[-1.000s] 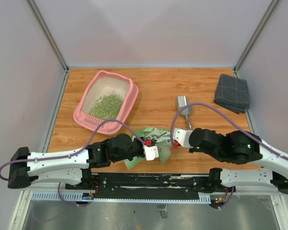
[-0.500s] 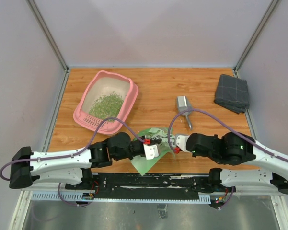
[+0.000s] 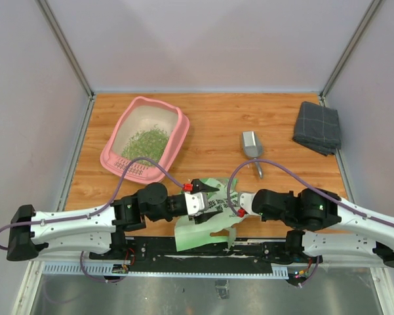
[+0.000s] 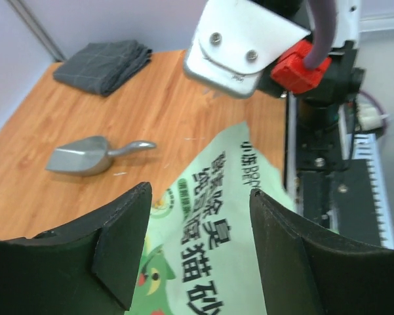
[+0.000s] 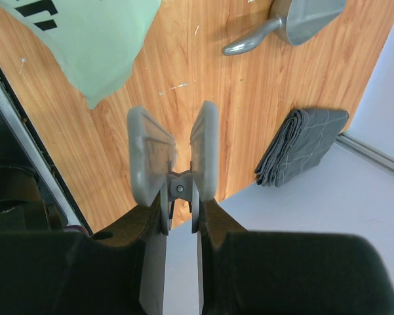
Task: Fill the litter box with clean litter
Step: Clamp the cat litter bag at the center of the board.
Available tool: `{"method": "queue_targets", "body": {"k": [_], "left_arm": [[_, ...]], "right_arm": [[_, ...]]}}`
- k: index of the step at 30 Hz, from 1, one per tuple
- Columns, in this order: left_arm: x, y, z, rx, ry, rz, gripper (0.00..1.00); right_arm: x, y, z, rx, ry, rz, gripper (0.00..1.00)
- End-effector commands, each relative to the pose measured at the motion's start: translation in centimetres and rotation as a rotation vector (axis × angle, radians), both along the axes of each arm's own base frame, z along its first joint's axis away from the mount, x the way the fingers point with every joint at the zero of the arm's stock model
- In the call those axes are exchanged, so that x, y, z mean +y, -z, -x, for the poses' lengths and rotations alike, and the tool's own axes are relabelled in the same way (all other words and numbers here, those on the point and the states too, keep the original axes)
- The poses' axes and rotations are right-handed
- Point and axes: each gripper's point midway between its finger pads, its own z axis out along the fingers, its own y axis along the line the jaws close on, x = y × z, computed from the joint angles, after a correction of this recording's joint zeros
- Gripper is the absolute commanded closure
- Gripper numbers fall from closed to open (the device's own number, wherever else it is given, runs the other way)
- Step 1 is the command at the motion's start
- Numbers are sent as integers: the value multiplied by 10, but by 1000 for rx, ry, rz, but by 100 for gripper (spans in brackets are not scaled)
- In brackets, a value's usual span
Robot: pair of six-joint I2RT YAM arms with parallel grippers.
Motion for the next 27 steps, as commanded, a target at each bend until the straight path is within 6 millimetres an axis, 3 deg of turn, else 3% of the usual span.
{"method": "queue_targets", "body": {"k": [1, 5, 9, 17, 19, 23, 27], "left_arm": [[0, 8, 30, 191, 30, -40, 34], [11, 42, 35, 232, -89, -190, 32], [17, 55, 46, 253, -99, -210, 32], [23, 82, 18, 173, -250, -249, 36], [22, 89, 17, 152, -246, -275, 47], [22, 88, 16, 114, -231, -248, 88], [21, 55, 16, 56, -196, -93, 100]], "right_arm": [[1, -8, -4, -29, 16, -38, 99], [2, -7, -3, -22, 5, -35, 99], [0, 0, 0, -2, -20, -28, 99], [-2, 0, 4, 21, -31, -26, 99], [0, 5, 8, 49, -52, -17, 99], [0, 13, 10, 69, -72, 3, 99], [2, 17, 11, 81, -86, 12, 99]]}}
